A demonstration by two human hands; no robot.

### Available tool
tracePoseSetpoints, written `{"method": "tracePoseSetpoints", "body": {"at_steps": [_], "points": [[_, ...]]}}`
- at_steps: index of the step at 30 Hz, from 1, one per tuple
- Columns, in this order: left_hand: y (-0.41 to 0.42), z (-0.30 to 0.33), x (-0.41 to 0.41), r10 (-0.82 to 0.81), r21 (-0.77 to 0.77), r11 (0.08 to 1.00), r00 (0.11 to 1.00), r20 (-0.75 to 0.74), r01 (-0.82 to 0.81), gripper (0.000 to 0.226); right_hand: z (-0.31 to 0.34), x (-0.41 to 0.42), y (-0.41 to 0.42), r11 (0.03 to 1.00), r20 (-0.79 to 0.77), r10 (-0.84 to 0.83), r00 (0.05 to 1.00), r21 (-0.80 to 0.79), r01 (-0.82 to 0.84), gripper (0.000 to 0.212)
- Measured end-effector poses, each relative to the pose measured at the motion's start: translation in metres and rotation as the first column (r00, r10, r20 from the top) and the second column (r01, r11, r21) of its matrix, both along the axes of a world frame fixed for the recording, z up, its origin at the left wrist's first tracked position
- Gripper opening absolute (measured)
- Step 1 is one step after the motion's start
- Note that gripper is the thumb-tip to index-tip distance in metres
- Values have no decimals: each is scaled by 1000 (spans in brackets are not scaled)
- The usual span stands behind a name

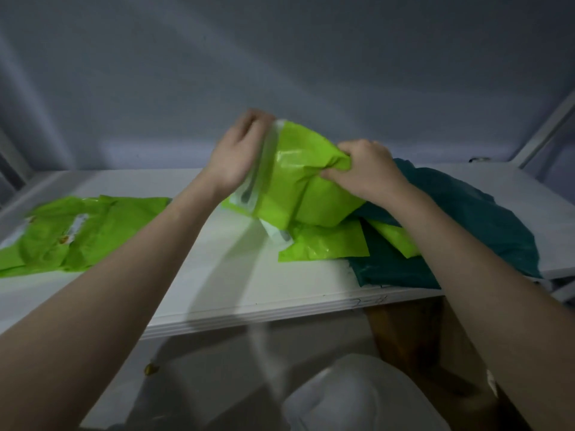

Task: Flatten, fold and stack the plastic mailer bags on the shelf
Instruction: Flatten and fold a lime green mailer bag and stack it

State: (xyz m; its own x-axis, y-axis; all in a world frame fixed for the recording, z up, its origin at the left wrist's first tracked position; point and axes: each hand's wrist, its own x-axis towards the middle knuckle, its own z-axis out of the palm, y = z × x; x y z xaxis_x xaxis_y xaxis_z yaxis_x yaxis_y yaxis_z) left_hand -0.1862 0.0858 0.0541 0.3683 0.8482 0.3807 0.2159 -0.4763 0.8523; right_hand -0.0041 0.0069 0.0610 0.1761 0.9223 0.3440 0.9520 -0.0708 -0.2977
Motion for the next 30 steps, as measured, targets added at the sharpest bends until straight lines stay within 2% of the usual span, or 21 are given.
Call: {"method": "tracePoseSetpoints", "body": {"at_steps": [3,5,7,9,11,13,14,18,22,26,30], "points": [[17,-16,-7,179,-209,966,976,127,-151,29,2,9,-7,991,-196,-63,979,107,85,19],[20,-24,-7,219,-291,937,974,62,-193,36,1,17,-10,975,-323,-96,941,158,154,19],[13,-32,-2,257,-302,917,965,-46,-258,50,-1,24,-12,954,-410,-138,902,189,231,18],[4,-37,4,186,-327,921,976,-112,-213,77,-4,28,-14,938,-506,-151,849,198,285,19],[-10,-42,13,-42,-324,946,979,-197,-24,85,-7,31,-16,927,-599,-146,787,195,320,23],[-17,-51,27,-195,-235,963,945,-262,134,76,-8,33,-18,925,-660,-142,738,177,336,27],[-19,-54,34,-180,-184,974,945,-272,133,67,-9,33,-19,927,-685,-134,716,169,336,29],[-21,-58,55,105,-85,989,973,-204,-124,34,-11,38,-26,925,-750,-105,653,167,340,24],[-20,-56,61,180,55,984,954,-239,-172,8,-16,48,-32,904,-761,-101,640,198,379,20],[-19,-55,62,244,139,967,930,-275,-213,2,-17,55,-38,879,-734,-104,671,248,408,26],[-13,-56,60,286,111,957,927,-241,-267,5,-14,66,-44,852,-755,-90,650,280,443,26]]}}
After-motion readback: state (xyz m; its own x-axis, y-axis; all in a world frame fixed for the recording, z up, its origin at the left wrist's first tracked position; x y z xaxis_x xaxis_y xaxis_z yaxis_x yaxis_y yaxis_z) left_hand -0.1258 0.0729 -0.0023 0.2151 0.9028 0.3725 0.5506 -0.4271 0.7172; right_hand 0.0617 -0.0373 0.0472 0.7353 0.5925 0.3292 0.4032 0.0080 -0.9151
